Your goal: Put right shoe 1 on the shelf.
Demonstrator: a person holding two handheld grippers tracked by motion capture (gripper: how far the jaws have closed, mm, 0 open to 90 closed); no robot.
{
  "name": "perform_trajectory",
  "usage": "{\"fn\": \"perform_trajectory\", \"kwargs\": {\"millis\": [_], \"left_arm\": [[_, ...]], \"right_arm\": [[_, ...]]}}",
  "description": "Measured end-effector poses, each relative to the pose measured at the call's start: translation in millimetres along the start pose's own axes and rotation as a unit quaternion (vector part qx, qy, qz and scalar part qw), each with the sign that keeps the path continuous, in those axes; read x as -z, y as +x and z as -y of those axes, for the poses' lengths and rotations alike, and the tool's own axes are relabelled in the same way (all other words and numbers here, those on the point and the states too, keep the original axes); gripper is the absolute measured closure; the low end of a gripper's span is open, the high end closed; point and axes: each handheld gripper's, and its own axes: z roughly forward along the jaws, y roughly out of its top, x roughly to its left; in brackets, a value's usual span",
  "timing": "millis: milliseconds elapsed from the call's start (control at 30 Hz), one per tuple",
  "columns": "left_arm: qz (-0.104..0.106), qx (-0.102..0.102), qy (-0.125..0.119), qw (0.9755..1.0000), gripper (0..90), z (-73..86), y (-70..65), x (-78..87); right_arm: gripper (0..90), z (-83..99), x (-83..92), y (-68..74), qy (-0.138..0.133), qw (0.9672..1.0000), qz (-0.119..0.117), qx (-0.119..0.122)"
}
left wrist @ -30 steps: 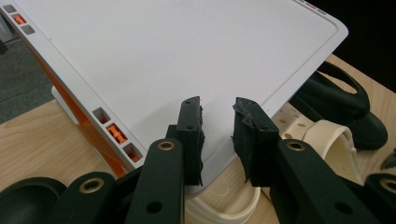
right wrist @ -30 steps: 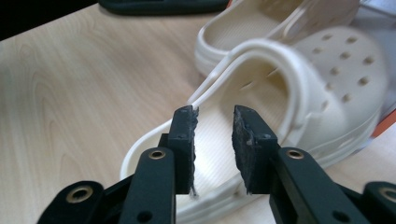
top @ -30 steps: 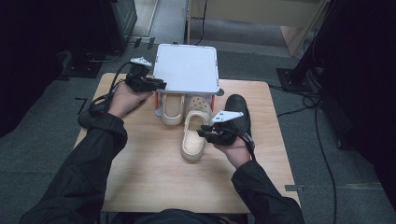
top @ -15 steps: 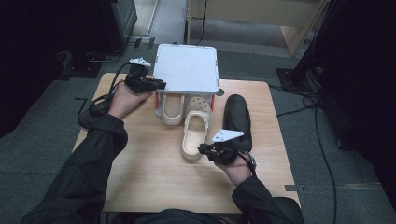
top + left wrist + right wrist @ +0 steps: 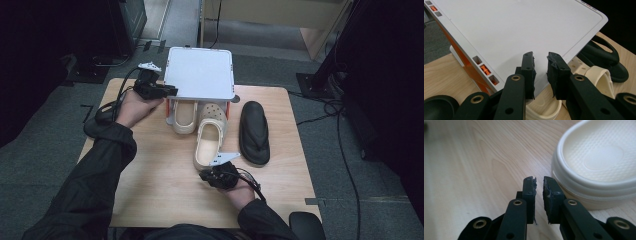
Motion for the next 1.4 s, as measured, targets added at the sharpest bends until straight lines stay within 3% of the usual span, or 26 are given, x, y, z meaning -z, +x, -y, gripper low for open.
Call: {"fn": "perform_trajectory", "kwargs": {"millis": [133, 400, 633, 667, 833, 867, 1167, 1400], "left_arm": [[0.0, 0.001, 0.0, 1.0, 75.9, 0.0, -0.2, 0.0], [-0.001, -0.001, 0.001, 1.0, 75.8, -0.1, -0.6, -0.1], [0.0, 0.0, 0.001, 1.0, 75.9, -0.1, -0.2, -0.1], [0.0, 0.0, 0.001, 1.0, 75.9, -0.1, -0.4, -0.2], [0.0, 0.0, 0.002, 1.0, 76.0, -0.2, -0.5, -0.2], [0.0, 0.0, 0.002, 1.0, 76.1, -0.2, -0.6, -0.2], [0.001, -0.001, 0.0, 1.0, 76.1, 0.1, 0.2, -0.1], [0.001, -0.001, 0.0, 1.0, 76.1, 0.1, 0.4, -0.1]], "right_arm": [[84.0, 0.7, -3.2, -8.0, 0.001, 1.0, -0.001, -0.006], [82.8, 0.7, 1.4, -17.7, 0.007, 0.9992, 0.04, 0.008], [82.7, -0.4, 6.2, -29.5, -0.003, 0.9983, 0.058, -0.004], [82.8, -2.3, 8.5, -32.9, -0.018, 0.9982, 0.057, -0.006], [85.7, -7.9, 8.1, -36.2, -0.013, 0.9983, 0.056, 0.005], [84.7, -10.5, 4.8, -36.4, -0.01, 0.9976, 0.068, 0.012], [84.7, -14.1, -1.2, -47.2, -0.029, 0.9961, 0.083, 0.005], [84.4, -34.8, -3.6, -61.3, -0.045, 0.9941, 0.099, 0.007]]}}
